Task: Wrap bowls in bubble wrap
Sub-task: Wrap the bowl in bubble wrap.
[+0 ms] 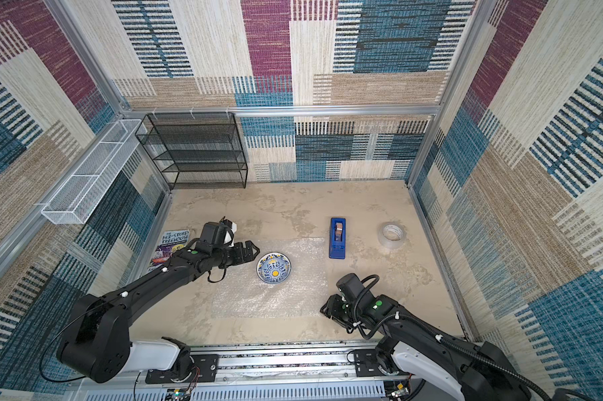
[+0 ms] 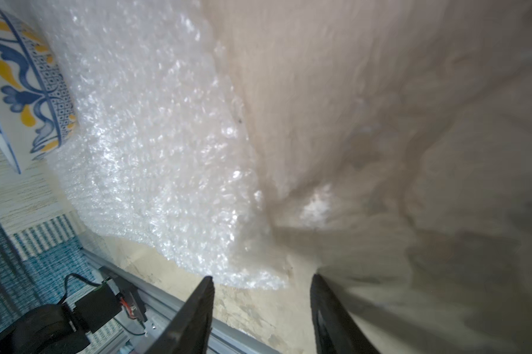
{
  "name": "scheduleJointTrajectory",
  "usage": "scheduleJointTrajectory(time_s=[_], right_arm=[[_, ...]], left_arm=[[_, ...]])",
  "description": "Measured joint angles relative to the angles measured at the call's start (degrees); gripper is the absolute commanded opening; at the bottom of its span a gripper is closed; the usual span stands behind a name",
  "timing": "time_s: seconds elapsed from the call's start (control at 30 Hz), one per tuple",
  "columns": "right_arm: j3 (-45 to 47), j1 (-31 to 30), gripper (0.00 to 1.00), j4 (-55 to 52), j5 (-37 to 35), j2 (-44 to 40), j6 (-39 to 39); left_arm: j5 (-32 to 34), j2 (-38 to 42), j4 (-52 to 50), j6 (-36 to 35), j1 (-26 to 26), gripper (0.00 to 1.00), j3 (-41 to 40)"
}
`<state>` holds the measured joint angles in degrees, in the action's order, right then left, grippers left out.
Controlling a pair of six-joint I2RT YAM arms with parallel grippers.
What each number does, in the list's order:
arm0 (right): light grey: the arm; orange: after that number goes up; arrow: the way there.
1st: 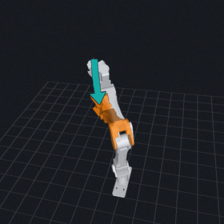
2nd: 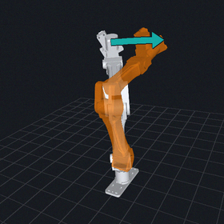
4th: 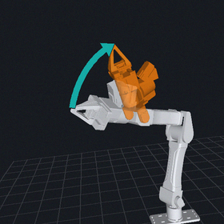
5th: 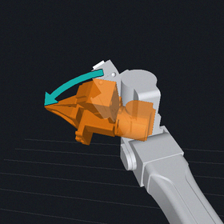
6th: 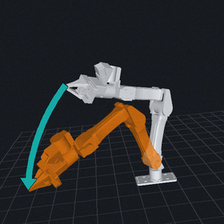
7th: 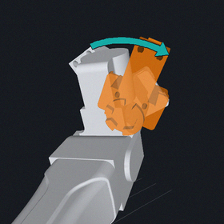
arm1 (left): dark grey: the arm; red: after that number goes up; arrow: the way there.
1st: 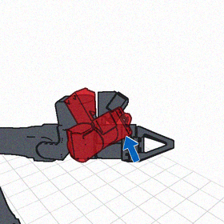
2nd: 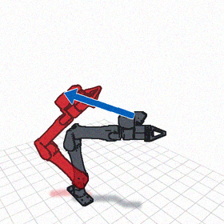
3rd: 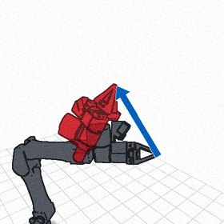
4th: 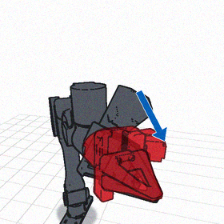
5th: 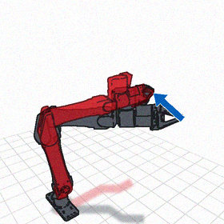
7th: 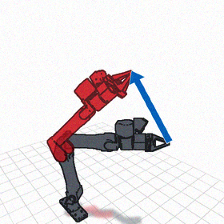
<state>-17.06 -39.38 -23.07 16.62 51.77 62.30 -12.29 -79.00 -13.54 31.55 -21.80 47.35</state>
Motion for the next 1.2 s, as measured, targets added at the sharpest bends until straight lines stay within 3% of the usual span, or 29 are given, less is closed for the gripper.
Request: scheduleJointTrajectory(time_s=[0.2, 0.37, 0.6, 0.8, 1.2], right_arm=[[2.1, 0.0, 0.51, 11.5, 3.0, 4.2, 1.5], [1.7, 0.2, 0.44, 14.6, 3.2, 6.5, 1.7], [-0.6, 1.6, 0.23, 13.1, 1.0, 7.2, 0.3], [-7.4, 1.6, 0.00, 13.1, 1.0, 13.2, -4.6], [-29.9, 1.6, 0.00, 14.2, 5.3, 31.2, -15.7]], left_arm=[[0.2, 0.1, 0.0, 0.0, 0.0, 0.96, -0.4], [0.2, 0.2, 0.0, 0.0, 0.0, 0.96, -0.4], [0.2, 0.1, 0.0, 0.0, 0.0, 0.96, -0.4], [0.3, -0.5, 0.0, 0.0, 0.0, 0.96, -0.3], [1.7, -2.4, 0.1, -0.2, 0.0, 0.96, 1.2]])
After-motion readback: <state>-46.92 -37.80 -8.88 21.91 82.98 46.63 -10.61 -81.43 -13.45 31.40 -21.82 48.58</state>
